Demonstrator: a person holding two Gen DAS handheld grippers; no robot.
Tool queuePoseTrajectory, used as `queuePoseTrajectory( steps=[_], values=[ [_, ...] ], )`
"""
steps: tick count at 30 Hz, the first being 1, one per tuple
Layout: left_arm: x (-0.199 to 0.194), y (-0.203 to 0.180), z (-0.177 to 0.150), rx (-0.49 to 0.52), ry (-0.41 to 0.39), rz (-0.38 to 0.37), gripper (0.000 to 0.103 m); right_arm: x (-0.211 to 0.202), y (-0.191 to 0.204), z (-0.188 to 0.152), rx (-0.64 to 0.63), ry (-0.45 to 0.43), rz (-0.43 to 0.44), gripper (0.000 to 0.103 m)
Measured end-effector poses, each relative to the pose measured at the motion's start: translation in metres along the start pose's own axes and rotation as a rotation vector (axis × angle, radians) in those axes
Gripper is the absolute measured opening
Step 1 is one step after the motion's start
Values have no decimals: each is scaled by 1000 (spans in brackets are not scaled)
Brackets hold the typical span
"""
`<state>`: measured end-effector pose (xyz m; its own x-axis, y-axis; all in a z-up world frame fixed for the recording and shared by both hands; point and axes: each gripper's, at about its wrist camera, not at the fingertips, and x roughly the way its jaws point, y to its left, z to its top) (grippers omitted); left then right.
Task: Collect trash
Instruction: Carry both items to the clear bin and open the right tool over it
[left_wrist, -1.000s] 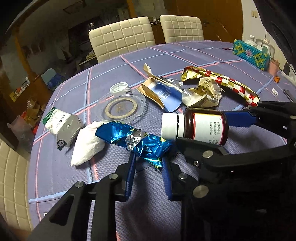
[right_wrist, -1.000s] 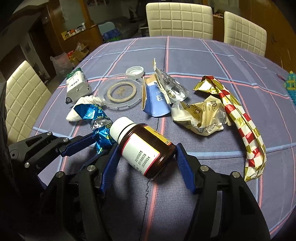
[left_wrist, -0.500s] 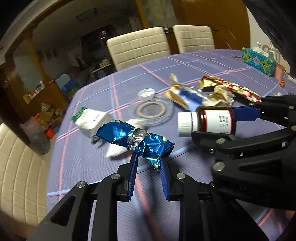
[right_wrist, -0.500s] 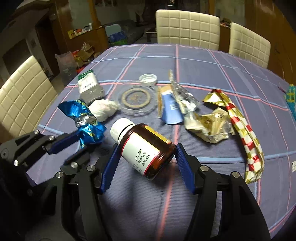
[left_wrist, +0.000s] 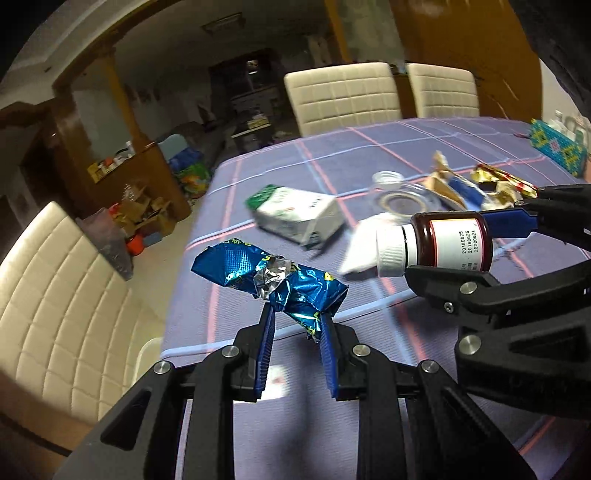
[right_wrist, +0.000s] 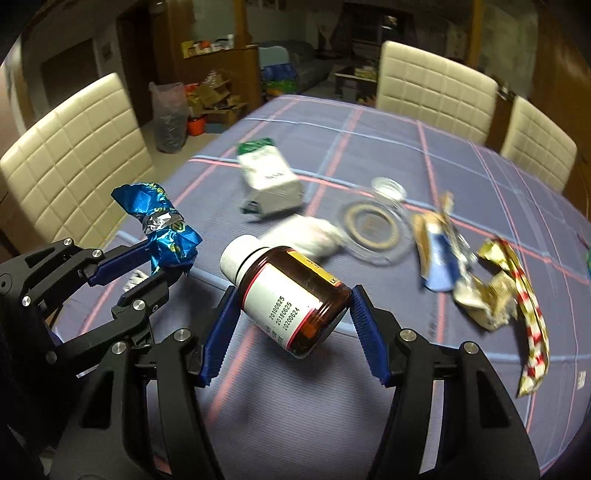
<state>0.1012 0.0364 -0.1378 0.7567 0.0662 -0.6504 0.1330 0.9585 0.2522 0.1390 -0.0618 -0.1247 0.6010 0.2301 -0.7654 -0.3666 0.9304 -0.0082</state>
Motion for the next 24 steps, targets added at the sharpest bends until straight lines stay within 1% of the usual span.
queuePoseTrajectory(
  steps=[9, 18, 24],
  values=[
    [-7, 57, -20, -91, 7, 91, 23, 12, 58, 23, -108, -15, 29, 62],
    [-8, 114, -43, -187, 32, 188, 23, 28, 109, 41, -181, -17, 63, 62],
    [-11, 145, -56, -244, 39, 239, 23, 38, 143, 53, -239, -23, 77, 62]
  ],
)
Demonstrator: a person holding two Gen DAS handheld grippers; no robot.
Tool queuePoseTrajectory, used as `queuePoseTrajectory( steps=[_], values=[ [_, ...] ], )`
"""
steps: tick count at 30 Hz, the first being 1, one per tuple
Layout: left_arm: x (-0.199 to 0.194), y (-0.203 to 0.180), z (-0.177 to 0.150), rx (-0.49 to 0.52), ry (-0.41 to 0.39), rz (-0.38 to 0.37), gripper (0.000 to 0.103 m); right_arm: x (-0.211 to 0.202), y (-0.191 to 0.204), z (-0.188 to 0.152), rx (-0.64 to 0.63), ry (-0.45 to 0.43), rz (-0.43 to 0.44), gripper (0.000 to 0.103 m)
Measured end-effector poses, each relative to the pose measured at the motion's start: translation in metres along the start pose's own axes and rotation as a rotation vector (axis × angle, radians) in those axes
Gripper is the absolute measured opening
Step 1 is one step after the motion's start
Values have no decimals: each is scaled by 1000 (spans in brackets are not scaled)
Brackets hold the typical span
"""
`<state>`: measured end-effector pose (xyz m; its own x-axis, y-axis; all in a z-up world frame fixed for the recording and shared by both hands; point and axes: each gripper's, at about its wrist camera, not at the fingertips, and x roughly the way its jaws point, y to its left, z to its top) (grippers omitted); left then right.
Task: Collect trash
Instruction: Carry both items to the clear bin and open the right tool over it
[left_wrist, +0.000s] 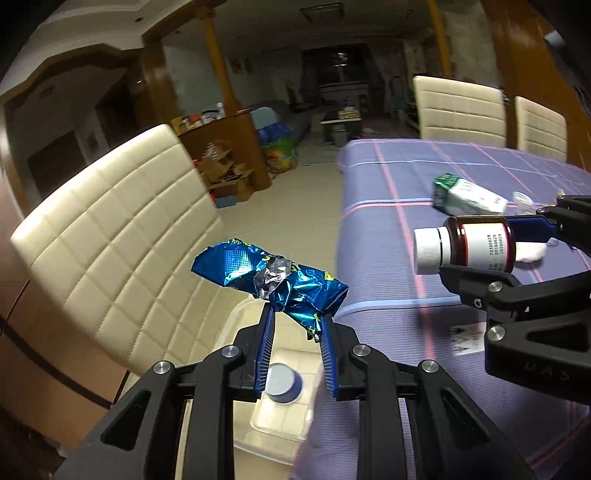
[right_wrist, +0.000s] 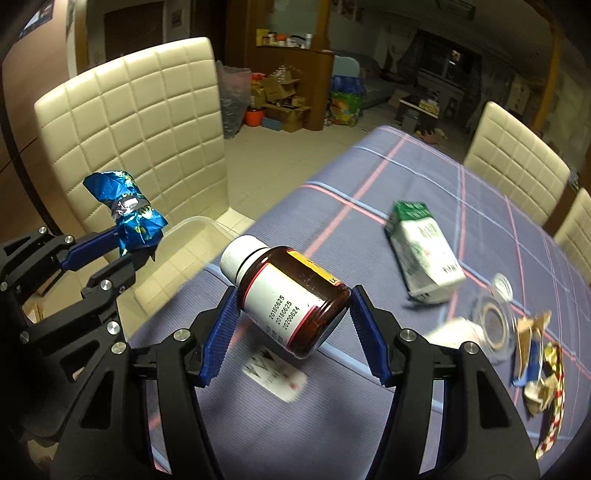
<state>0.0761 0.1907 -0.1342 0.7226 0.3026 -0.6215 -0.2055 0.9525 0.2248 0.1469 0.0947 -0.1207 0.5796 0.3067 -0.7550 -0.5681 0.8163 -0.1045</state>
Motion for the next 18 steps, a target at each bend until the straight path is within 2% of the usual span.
queuePoseTrajectory(
  steps=[18],
  values=[
    [23, 74, -16, -107, 54, 110, 23, 22, 54, 54, -89, -44, 39, 62]
  ],
)
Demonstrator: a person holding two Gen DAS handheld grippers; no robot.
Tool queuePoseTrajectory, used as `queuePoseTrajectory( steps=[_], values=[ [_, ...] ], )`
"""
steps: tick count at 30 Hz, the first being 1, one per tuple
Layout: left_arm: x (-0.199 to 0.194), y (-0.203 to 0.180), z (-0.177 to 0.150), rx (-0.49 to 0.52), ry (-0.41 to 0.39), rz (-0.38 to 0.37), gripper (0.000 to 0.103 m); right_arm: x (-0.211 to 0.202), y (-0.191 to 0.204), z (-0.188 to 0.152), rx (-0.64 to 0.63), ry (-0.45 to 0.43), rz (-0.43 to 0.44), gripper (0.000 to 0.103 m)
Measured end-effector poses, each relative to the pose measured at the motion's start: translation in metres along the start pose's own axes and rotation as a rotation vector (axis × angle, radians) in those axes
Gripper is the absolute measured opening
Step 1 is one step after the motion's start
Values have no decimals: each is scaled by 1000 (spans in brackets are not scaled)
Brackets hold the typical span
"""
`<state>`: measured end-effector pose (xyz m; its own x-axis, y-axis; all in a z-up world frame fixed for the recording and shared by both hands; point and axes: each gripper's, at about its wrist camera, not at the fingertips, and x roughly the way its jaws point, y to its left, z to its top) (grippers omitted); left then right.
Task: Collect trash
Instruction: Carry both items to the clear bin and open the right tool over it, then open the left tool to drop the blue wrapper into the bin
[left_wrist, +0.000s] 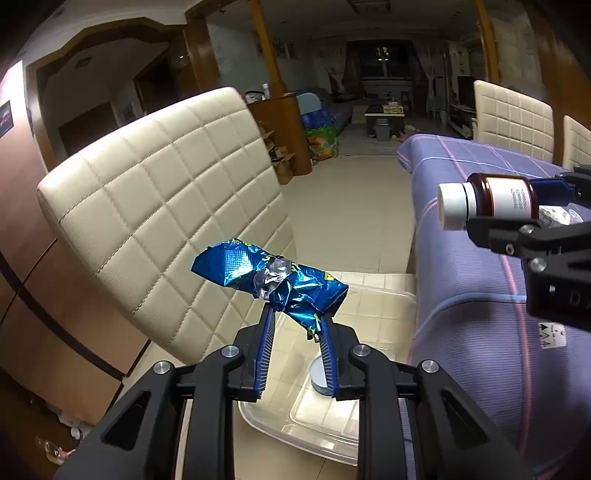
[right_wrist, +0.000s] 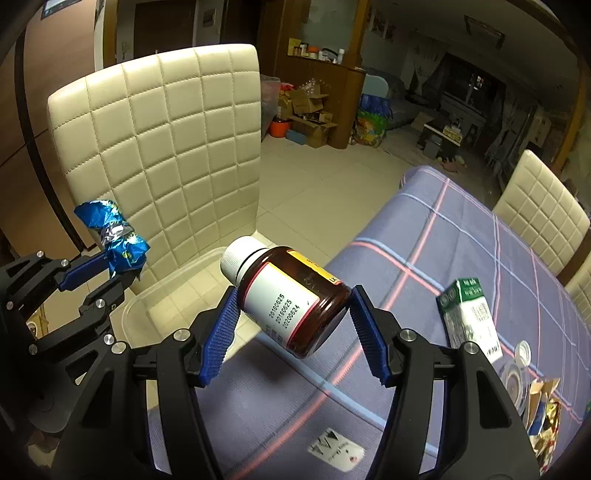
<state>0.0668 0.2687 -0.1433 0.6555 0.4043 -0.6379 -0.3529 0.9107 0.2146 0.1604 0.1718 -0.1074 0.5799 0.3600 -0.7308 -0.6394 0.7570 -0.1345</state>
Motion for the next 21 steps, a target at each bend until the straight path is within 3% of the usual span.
queuePoseTrajectory(
  steps=[3, 6, 21],
  values=[
    [2, 5, -2, -3, 4, 11, 23, 2, 4, 5, 3, -3, 6, 63],
    [6, 9, -3, -7, 8, 19, 23, 1, 6, 10, 8, -33, -6, 74],
    [12, 1, -4, -6, 25, -4, 23, 7, -4, -11, 21, 4, -23, 74]
  ],
)
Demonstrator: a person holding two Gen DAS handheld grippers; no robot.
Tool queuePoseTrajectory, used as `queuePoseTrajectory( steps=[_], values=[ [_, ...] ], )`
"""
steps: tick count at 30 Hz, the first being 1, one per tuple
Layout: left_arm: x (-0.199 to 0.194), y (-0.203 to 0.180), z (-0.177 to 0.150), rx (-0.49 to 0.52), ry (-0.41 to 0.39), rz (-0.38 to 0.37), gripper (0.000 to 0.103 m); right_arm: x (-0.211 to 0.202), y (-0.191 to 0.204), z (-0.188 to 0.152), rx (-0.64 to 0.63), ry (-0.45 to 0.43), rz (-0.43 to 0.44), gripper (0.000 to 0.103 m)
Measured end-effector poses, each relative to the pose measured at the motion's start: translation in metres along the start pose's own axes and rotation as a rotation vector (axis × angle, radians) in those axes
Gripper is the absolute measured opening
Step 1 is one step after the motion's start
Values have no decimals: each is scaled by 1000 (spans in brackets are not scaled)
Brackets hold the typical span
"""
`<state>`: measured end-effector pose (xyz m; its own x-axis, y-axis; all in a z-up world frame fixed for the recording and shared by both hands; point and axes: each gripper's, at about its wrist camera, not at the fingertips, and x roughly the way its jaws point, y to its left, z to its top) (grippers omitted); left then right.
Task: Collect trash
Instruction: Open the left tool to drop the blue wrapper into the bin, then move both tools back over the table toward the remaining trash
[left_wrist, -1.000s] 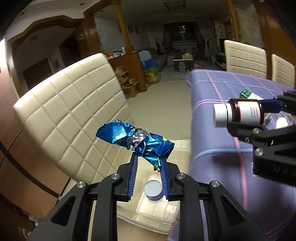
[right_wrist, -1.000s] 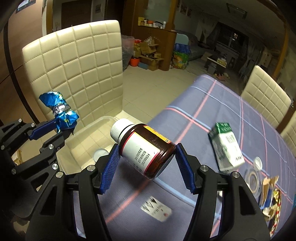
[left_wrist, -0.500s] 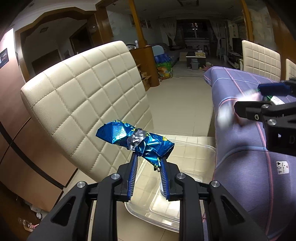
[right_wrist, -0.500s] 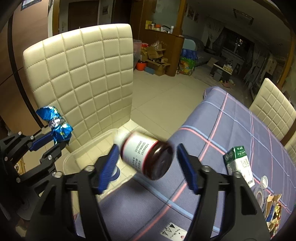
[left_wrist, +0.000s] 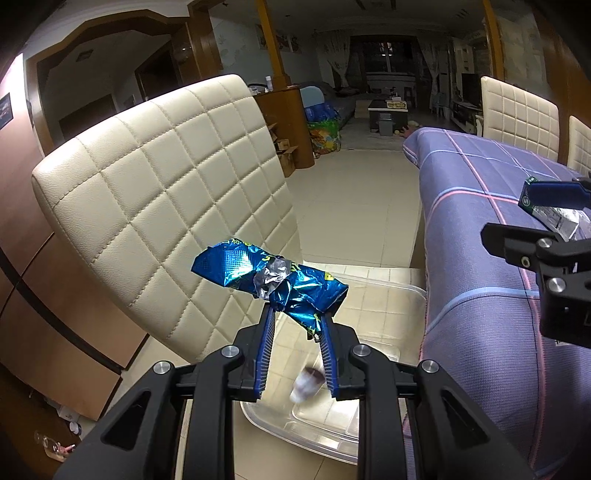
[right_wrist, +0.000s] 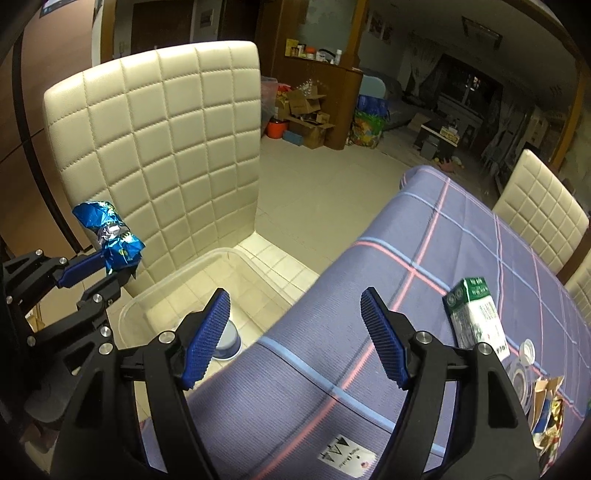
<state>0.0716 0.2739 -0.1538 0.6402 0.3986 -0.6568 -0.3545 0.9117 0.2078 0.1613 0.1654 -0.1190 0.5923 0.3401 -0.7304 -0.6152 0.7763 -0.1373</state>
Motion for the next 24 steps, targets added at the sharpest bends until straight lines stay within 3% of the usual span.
queuePoseTrajectory(
  steps=[13, 14, 16, 17, 18, 24],
  values=[
    [9, -21, 8, 22, 17, -40, 26, -3, -33, -20, 61, 21, -18, 76],
    [10, -21, 9, 18, 22, -54, 30, -3, -35, -21, 64, 20, -19, 77],
    [12, -20, 11, 2, 29, -71, 51, -3, -36, -22, 68, 20, -21, 78],
    [13, -20, 11, -3, 27, -65, 67, -3, -37, -23, 68, 21, -22, 78],
    [12, -19, 12, -10, 17, -55, 72, -3, -37, -23, 69, 23, -24, 78],
    [11, -23, 10, -2, 16, -52, 73, 1, -41, -28, 77, 35, -30, 78]
  ],
)
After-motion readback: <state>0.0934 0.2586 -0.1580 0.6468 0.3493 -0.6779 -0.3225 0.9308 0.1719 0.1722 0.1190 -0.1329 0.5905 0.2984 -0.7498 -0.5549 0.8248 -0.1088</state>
